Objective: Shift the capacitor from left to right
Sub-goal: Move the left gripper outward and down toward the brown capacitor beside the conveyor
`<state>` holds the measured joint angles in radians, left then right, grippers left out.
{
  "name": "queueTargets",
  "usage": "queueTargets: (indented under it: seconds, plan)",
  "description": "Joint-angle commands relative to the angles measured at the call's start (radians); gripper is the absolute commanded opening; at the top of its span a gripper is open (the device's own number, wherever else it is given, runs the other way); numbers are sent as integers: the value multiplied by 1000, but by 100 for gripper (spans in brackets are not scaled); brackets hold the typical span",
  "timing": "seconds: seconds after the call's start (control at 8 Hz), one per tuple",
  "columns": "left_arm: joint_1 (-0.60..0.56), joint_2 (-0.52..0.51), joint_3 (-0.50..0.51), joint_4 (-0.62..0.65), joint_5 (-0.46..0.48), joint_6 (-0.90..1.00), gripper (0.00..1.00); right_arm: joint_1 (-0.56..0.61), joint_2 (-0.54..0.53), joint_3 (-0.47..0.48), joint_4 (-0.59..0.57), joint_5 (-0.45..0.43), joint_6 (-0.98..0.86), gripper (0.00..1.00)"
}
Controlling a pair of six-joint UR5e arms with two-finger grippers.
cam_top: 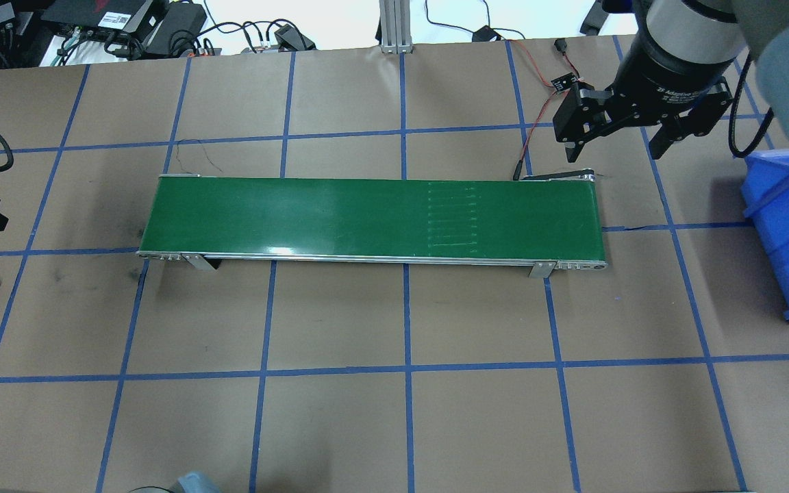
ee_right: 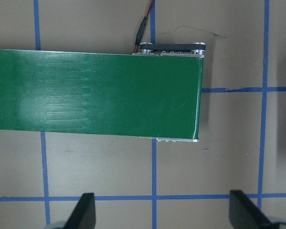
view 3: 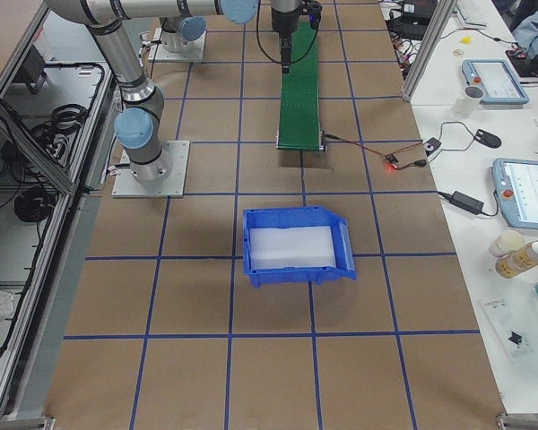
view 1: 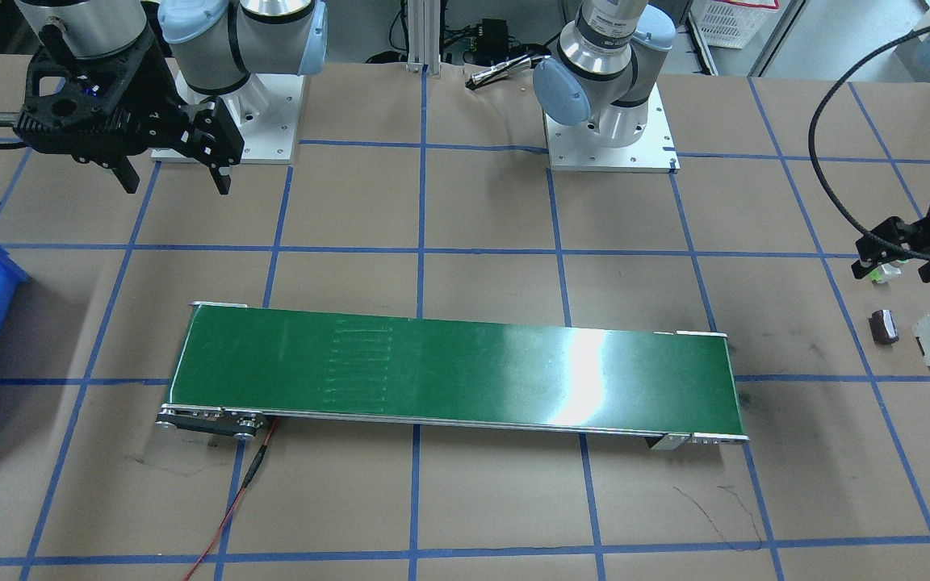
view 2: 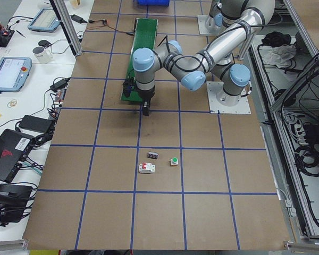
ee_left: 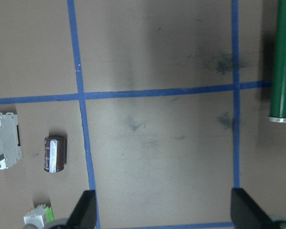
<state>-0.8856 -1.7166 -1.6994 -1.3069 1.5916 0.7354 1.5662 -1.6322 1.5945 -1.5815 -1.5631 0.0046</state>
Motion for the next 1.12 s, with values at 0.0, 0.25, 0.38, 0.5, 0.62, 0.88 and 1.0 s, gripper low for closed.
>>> queueTargets:
  seconds: [0.0,0.25,0.38,0.5,0.62,0.88,1.0]
  plan:
    - [80,-119,1,58,1,56,100,-1,0,1,0,0,0,100]
    - [89,-219,0,208,58,172,100,0,0,1,0,0,0,100]
    - [106,-254,4,236,70,211,100,0,0,1,0,0,0,100]
    - [114,-283,4,268,70,214,100,0,0,1,0,0,0,100]
    - [115,-308,4,285,70,219,100,0,2,1,0,0,0,100]
    - [117,-357,4,317,111,217,100,0,2,1,0,0,0,100]
    - [117,-368,0,318,116,217,100,0,2,1,0,0,0,100]
